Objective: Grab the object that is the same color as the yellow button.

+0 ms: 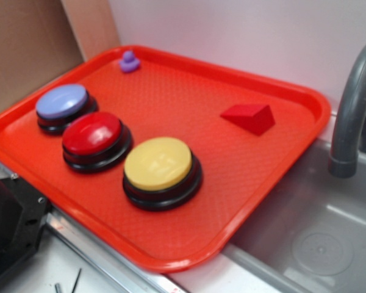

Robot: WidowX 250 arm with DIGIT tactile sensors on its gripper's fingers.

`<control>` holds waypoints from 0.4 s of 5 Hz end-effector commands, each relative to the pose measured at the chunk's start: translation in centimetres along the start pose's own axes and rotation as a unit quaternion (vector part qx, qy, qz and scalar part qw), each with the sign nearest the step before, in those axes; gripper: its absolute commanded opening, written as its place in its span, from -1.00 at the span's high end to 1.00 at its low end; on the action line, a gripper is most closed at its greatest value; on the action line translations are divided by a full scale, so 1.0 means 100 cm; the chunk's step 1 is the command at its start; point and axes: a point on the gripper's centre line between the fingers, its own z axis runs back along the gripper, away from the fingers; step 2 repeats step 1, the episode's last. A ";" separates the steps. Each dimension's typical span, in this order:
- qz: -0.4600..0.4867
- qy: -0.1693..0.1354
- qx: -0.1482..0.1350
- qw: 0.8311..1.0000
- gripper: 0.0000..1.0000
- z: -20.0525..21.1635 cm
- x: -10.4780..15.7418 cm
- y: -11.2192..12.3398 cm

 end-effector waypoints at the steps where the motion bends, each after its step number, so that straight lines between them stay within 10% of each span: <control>1: 0.073 -0.001 0.001 0.997 1.00 0.014 0.025 0.024; 2: 0.073 -0.001 0.001 0.997 1.00 0.014 0.025 0.024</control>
